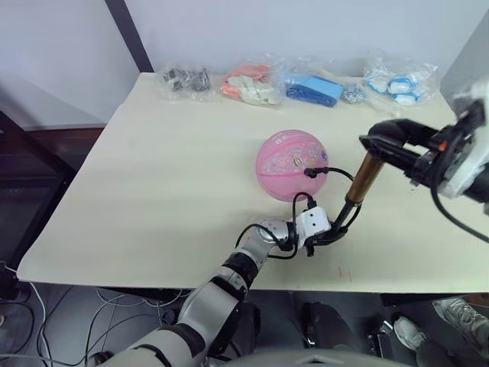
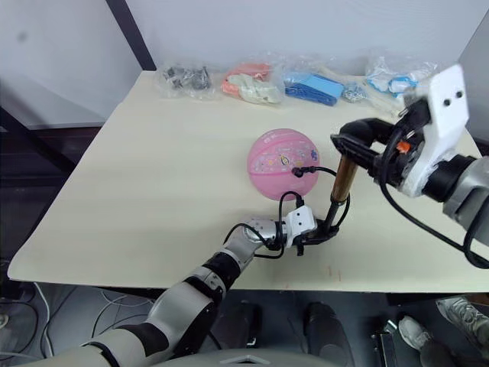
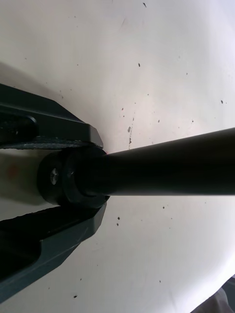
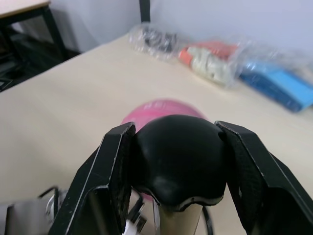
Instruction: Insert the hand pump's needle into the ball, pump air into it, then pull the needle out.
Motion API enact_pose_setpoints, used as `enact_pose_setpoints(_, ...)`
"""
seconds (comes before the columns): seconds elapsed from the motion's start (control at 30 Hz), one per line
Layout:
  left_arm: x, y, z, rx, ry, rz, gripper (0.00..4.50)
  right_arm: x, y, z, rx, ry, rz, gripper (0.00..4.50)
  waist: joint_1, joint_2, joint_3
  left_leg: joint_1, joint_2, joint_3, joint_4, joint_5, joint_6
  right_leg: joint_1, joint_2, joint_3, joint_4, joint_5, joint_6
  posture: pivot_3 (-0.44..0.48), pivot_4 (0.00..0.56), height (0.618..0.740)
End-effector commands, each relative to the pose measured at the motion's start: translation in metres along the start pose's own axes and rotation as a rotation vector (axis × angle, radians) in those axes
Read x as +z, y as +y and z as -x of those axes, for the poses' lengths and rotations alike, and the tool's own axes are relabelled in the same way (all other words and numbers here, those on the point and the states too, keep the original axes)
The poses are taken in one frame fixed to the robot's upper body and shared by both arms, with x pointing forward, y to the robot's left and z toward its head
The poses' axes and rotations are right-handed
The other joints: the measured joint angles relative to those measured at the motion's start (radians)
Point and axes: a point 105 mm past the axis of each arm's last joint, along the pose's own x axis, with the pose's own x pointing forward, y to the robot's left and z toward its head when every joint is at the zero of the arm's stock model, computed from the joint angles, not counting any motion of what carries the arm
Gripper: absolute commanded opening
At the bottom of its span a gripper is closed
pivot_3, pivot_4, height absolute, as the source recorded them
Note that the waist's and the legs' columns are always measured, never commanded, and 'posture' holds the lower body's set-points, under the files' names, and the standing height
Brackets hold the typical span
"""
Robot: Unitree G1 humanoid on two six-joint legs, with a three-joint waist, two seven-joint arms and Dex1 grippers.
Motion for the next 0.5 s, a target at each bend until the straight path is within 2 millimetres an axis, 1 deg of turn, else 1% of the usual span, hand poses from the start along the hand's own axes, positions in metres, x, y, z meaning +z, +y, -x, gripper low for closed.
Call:
enact_pose_setpoints(0.03,-0.035,-0.021,0.006,-0.072,0.119,0.06,1.09,0.033,-0.019,0.016,-0.149,-0.162,0.07,2.08,0.001,0.0,0.0,0.0,0.0,0.0,0.0,0.0,0.0,0.0,0.0,0.0,0.0,0.0,0.0,0.0,0.15,0.74)
enact_pose_setpoints(0.07,-0.035,-0.021,0.006,-0.072,0.119,0.059,1.09,0.022,-0.019,0.014,-0.152,-0.121,0.076,2.08,0.001,0.0,0.0,0.0,0.0,0.0,0.0,0.0,0.0,0.0,0.0,0.0,0.0,0.0,0.0,0.0,0.15,0.74)
enact_pose_setpoints(0.13,-0.034,-0.021,0.006,-0.073,0.116,0.058,1.09,-0.003,-0.02,0.01,-0.149,-0.081,0.004,2.08,0.001,-0.004,-0.002,0.0,0.0,0.0,0.0,0.0,0.0,0.0,0.0,0.0,0.0,0.0,0.0,0.0,0.15,0.74)
enact_pose_setpoints(0.17,-0.034,-0.021,0.006,-0.073,0.116,0.058,1.09,-0.016,-0.021,0.009,-0.158,-0.046,-0.005,2.08,0.001,-0.005,-0.002,0.0,0.0,-0.001,0.0,0.0,0.0,0.0,0.0,0.0,0.0,0.0,0.0,0.0,0.15,0.74)
enact_pose_setpoints(0.23,-0.034,-0.021,0.006,-0.073,0.116,0.058,1.09,-0.049,-0.021,0.005,-0.16,0.059,0.006,2.08,0.0,-0.005,-0.003,0.002,0.001,0.0,0.0,0.0,0.0,0.002,0.001,0.0,0.0,0.0,0.0,0.0,0.15,0.74)
enact_pose_setpoints(0.3,-0.033,-0.021,0.005,-0.072,0.116,0.058,1.09,-0.067,-0.021,0.004,-0.164,0.089,-0.023,2.08,0.0,-0.011,-0.011,0.005,0.001,-0.001,0.0,0.0,0.0,0.004,0.001,0.0,0.0,0.0,0.0,0.0,0.15,0.74)
enact_pose_setpoints(0.33,-0.033,-0.021,0.005,-0.071,0.117,0.059,1.09,-0.081,-0.022,0.002,-0.171,0.108,-0.05,2.08,0.0,-0.017,-0.017,0.007,0.002,-0.001,0.0,0.0,0.0,0.005,0.002,-0.001,0.0,0.0,0.0,0.0,0.15,0.74)
enact_pose_setpoints(0.37,-0.033,-0.02,0.005,-0.07,0.118,0.059,1.09,-0.098,-0.023,0.001,-0.181,0.156,-0.056,2.08,0.0,-0.019,-0.019,0.009,0.002,-0.002,0.0,0.0,0.0,0.007,0.002,-0.002,0.0,0.0,0.0,0.0,0.15,0.74)
enact_pose_setpoints(0.43,-0.034,-0.019,0.006,-0.063,0.122,0.062,1.09,-0.132,-0.015,-0.005,-0.172,0.214,-0.121,2.08,-0.002,-0.027,-0.028,0.011,0.004,-0.002,-0.001,0.0,0.0,0.009,0.004,-0.002,0.0,-0.003,-0.005,0.0,0.15,0.74)
enact_pose_setpoints(0.5,-0.035,-0.018,0.007,-0.058,0.123,0.065,1.09,-0.159,-0.008,-0.008,-0.168,0.26,-0.152,2.08,-0.003,-0.029,-0.03,0.021,0.006,-0.002,-0.003,-0.001,0.001,0.018,0.004,-0.002,0.0,-0.006,-0.006,0.0,0.15,0.74)
